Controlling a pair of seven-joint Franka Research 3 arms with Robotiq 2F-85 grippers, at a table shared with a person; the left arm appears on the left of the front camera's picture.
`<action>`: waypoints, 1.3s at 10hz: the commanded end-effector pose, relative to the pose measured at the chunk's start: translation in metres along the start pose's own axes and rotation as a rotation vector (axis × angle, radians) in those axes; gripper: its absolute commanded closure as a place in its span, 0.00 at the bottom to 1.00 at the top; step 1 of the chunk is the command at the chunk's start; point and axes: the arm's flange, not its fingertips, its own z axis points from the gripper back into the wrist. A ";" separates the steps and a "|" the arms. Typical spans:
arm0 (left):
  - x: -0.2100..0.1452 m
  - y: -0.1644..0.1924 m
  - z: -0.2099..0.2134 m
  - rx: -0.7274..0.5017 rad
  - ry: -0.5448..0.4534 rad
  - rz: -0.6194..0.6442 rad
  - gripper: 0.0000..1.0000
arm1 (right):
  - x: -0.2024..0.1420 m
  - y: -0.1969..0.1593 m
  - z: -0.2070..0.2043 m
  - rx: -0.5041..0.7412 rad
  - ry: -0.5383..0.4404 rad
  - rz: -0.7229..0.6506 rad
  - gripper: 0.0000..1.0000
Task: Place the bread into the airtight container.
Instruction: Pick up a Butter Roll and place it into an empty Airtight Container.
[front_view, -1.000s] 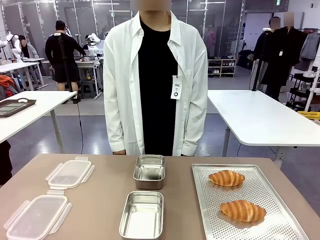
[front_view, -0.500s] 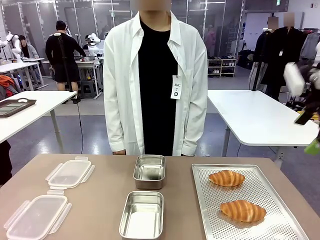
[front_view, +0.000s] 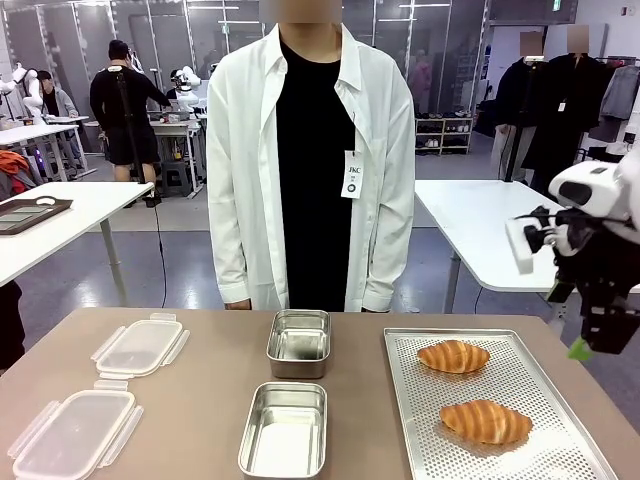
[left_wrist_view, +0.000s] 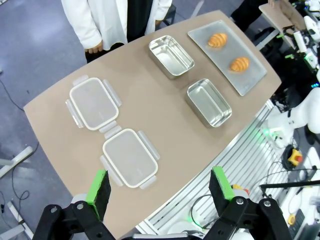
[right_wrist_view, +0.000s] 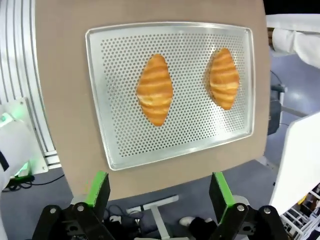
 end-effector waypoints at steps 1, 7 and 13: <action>0.001 -0.001 0.001 -0.008 -0.001 -0.020 0.00 | 0.004 -0.004 -0.023 0.004 0.028 0.001 0.00; 0.001 -0.001 0.001 -0.008 -0.001 -0.020 0.00 | 0.014 0.001 -0.092 0.044 0.110 0.013 0.00; 0.001 -0.001 0.001 -0.008 -0.001 -0.020 0.00 | 0.016 -0.010 -0.152 0.104 0.052 -0.012 0.00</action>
